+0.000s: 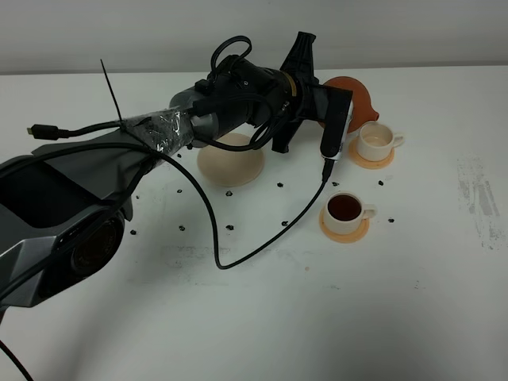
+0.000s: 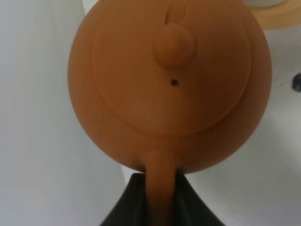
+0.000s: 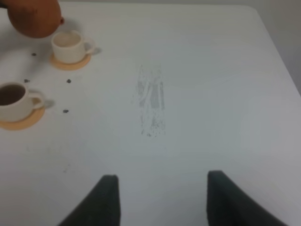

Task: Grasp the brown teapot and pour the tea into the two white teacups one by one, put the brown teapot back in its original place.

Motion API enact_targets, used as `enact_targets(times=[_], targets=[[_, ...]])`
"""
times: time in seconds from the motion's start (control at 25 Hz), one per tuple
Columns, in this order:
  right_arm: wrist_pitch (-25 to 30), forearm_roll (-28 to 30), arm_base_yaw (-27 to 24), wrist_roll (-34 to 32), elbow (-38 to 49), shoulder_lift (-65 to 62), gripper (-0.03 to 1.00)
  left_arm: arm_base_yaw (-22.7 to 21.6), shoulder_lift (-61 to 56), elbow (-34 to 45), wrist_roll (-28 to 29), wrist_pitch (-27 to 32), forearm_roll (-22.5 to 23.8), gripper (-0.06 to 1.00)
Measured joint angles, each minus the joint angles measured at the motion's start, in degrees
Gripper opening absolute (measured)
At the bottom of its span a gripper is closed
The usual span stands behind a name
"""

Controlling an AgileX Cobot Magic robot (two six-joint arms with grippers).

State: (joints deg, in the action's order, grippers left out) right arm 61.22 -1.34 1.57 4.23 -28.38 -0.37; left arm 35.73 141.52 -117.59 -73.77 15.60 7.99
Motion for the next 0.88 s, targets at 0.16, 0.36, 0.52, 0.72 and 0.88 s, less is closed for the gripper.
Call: enact_targets(times=[0.16, 0.36, 0.52, 0.72, 0.88], targets=[[0.0, 0.0, 0.0, 0.0, 0.0, 0.0, 0.44, 0.2, 0.0, 0.0, -0.1, -0.3, 5.0, 0.11], [0.0, 0.0, 0.0, 0.0, 0.0, 0.0, 0.44, 0.2, 0.0, 0.0, -0.1, -1.0, 8.2, 0.11], [0.0, 0.0, 0.0, 0.0, 0.0, 0.0, 0.44, 0.3, 0.0, 0.0, -0.1, -1.5, 10.9, 0.11], [0.0, 0.0, 0.0, 0.0, 0.0, 0.0, 0.44, 0.9, 0.0, 0.0, -0.1, -2.9, 13.3, 0.11], [0.0, 0.0, 0.0, 0.0, 0.0, 0.0, 0.44, 1.4, 0.0, 0.0, -0.2, -4.0, 14.8, 0.11]])
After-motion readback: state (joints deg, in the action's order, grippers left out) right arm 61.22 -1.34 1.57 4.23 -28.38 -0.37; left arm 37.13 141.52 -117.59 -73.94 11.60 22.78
